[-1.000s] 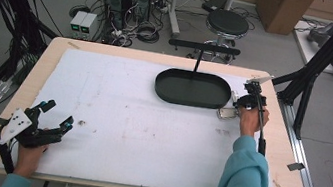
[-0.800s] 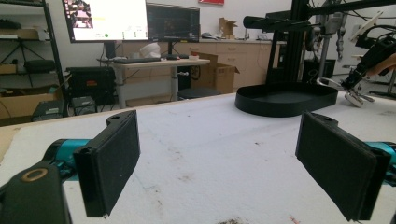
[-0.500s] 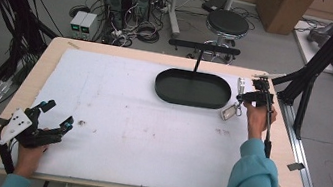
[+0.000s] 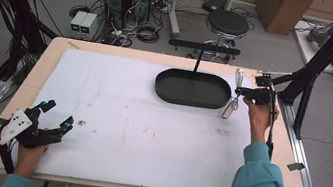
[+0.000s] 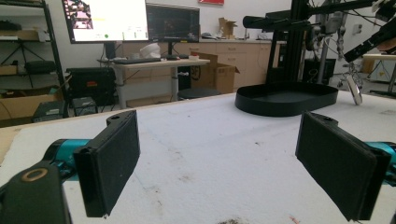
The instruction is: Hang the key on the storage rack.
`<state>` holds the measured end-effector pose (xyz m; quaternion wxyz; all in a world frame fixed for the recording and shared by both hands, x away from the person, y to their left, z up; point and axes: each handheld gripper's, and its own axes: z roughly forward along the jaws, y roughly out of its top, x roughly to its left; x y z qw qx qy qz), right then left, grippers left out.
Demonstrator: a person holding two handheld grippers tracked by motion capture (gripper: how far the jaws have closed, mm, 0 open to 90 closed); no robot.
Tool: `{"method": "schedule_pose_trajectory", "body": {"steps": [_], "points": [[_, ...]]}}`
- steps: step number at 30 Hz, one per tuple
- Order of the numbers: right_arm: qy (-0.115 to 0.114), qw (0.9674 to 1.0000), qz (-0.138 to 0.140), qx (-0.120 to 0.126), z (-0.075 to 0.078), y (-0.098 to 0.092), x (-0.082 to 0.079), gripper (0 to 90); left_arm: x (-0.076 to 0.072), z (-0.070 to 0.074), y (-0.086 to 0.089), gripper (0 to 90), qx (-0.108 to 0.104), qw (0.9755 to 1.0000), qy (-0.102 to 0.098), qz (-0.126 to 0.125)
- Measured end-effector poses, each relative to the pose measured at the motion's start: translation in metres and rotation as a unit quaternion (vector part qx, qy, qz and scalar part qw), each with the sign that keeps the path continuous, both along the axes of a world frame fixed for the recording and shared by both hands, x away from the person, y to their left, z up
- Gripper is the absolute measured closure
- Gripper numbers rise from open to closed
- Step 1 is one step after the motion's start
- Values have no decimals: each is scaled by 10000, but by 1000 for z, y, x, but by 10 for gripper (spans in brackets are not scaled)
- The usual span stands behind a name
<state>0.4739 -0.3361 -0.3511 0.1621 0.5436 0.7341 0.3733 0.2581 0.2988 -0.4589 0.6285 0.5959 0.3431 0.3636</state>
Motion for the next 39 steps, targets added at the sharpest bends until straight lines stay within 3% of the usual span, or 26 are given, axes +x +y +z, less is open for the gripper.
{"method": "schedule_pose_trajectory", "body": {"steps": [7, 14, 19, 26, 29, 35, 39], "points": [[-335, 9985, 379, 187, 9, 9, -9, 746, 0, 0, 0, 143, 22, 10000, 2, -1], [-696, 9923, 862, 552, 16, 15, -13, 746, 0, 0, 0, 143, 22, 10000, -1, -1], [-767, 9893, 965, 774, 17, 20, -13, 746, 0, 0, 0, 142, 14, 10000, -2, 1], [-980, 9824, 1350, 845, 23, 34, -8, 745, 0, 0, 0, 142, -9, 10000, 2, 5], [-1031, 9810, 1436, 802, 27, 42, -5, 746, 0, 0, 0, 142, -7, 10000, 0, 5], [-1003, 9771, 1696, 802, 31, 62, 2, 746, 0, 0, 0, 142, -17, 10000, 5, 9], [-1066, 9728, 1878, 836, 33, 76, 8, 746, 0, 0, 0, 142, -21, 10000, 8, 7]]}}
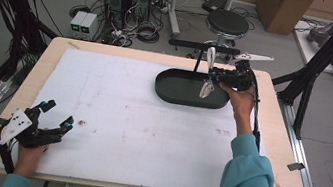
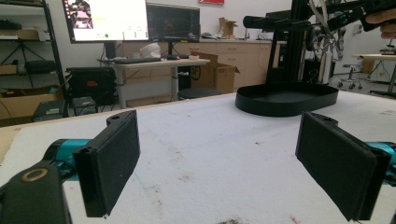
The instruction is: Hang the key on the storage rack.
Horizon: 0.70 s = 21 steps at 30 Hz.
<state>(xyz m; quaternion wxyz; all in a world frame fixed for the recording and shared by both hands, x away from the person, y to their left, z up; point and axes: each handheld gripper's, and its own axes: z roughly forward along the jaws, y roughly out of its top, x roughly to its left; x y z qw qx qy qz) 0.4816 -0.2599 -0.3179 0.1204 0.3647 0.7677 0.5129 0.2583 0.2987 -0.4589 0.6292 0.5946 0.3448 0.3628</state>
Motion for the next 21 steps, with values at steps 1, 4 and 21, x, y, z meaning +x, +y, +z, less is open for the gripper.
{"method": "schedule_pose_trajectory", "body": {"steps": [1, 4, 21], "points": [[0, 10000, 41, -20, 0, 3, 1, 746, 0, 0, 0, 142, 1, 10000, 0, 0], [-20, 9999, 161, -41, 0, 14, 5, 746, 0, 0, 0, 143, 6, 10000, 4, 3], [158, 9994, 318, 57, -14, 40, 25, 745, 0, 0, 0, 143, 3, 10000, -2, 3]]}}
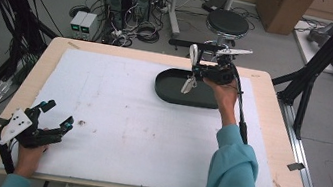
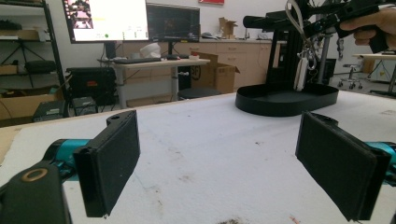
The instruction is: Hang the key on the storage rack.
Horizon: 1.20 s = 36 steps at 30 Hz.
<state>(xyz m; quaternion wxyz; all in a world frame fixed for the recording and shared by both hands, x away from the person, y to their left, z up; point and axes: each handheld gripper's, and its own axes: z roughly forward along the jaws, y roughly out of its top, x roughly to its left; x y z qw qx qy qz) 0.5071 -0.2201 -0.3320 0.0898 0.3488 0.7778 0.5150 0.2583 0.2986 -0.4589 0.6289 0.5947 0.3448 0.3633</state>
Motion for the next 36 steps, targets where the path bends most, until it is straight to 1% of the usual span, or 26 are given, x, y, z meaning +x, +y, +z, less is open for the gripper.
{"method": "schedule_pose_trajectory", "body": {"steps": [2, 5, 6, 8, 9, 13, 18, 19, 20, 24, 25, 28, 32, 34, 36], "points": [[40, 10000, -16, 52, -2, -1, 2, 745, 0, 0, 0, 142, 4, 10000, -1, -1], [92, 9999, -40, 56, -4, -3, 5, 745, 0, 0, 0, 143, 2, 10000, 0, -1], [58, 10000, -48, 36, -5, -3, 6, 745, 0, 0, 0, 143, -1, 10000, 0, 1], [126, 9999, -53, 26, -6, -4, 6, 744, 0, 0, 0, 143, 3, 10000, 3, 0], [87, 10000, -41, 14, -7, -4, 7, 745, 0, 0, 0, 142, 1, 10000, 4, 1], [148, 9998, -90, 69, -10, -6, 10, 745, 0, 0, 0, 143, 2, 10000, 3, 0], [151, 9997, -151, 96, -13, -7, 14, 744, 0, 0, 0, 143, 4, 10000, 3, 0], [132, 9997, -160, 126, -14, -8, 15, 744, 0, 0, 0, 142, 3, 10000, 3, -1], [163, 9995, -192, 171, -14, -9, 15, 744, 0, 0, 0, 142, 2, 10000, 4, 0], [103, 9991, -247, 321, -15, -11, 17, 743, 0, 0, 0, 142, 2, 10000, 4, 0], [136, 9989, -265, 367, -15, -12, 17, 744, 0, 0, 0, 142, 5, 10000, 2, 0], [64, 9987, -289, 418, -16, -13, 18, 743, 0, 0, 0, 143, 21, 10000, -4, -3], [106, 9980, -330, 527, -16, -14, 19, 743, 0, 0, 0, 142, 26, 10000, 0, -6], [103, 9977, -399, 546, -17, -15, 20, 743, 0, 0, 0, 142, 23, 10000, -2, -5], [125, 9974, -398, 592, -18, -16, 21, 743, 0, 0, 0, 143, 24, 10000, 1, -6]]}}
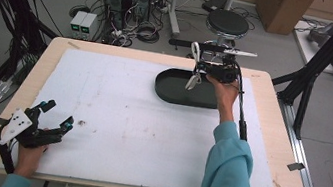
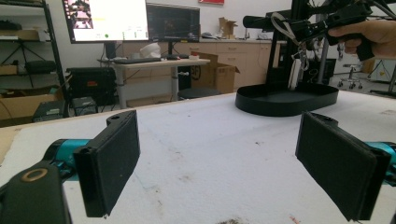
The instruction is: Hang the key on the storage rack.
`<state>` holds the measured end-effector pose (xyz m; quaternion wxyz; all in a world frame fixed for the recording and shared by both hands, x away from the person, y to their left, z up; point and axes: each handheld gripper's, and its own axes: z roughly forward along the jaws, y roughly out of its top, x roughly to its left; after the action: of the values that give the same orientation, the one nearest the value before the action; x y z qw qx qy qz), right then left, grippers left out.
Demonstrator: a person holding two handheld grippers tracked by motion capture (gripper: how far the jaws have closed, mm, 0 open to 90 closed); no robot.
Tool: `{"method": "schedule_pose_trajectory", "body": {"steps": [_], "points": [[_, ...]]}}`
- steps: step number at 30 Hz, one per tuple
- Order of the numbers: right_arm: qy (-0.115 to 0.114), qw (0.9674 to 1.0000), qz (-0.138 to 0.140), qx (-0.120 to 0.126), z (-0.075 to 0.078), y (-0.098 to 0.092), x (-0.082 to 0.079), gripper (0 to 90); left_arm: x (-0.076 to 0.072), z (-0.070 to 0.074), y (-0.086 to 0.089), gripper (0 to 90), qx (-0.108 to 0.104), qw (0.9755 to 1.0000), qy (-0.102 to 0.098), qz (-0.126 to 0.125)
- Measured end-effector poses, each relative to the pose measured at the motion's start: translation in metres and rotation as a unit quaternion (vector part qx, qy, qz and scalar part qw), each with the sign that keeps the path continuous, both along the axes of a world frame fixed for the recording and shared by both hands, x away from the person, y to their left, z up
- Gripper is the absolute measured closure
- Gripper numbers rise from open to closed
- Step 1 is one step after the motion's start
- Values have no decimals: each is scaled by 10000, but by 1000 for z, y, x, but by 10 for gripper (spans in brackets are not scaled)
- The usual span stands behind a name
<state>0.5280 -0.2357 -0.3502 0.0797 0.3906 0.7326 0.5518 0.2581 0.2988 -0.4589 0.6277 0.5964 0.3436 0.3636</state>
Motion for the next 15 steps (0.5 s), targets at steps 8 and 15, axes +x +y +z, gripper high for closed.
{"method": "schedule_pose_trajectory", "body": {"steps": [8, 15], "points": [[114, 9999, -37, 23, -6, 5, 2, 742, 0, 0, 0, 142, -11, 10000, -9, 2], [141, 9998, -99, -77, -9, 9, 3, 741, 0, 0, 0, 143, -6, 10000, -8, -2]]}}
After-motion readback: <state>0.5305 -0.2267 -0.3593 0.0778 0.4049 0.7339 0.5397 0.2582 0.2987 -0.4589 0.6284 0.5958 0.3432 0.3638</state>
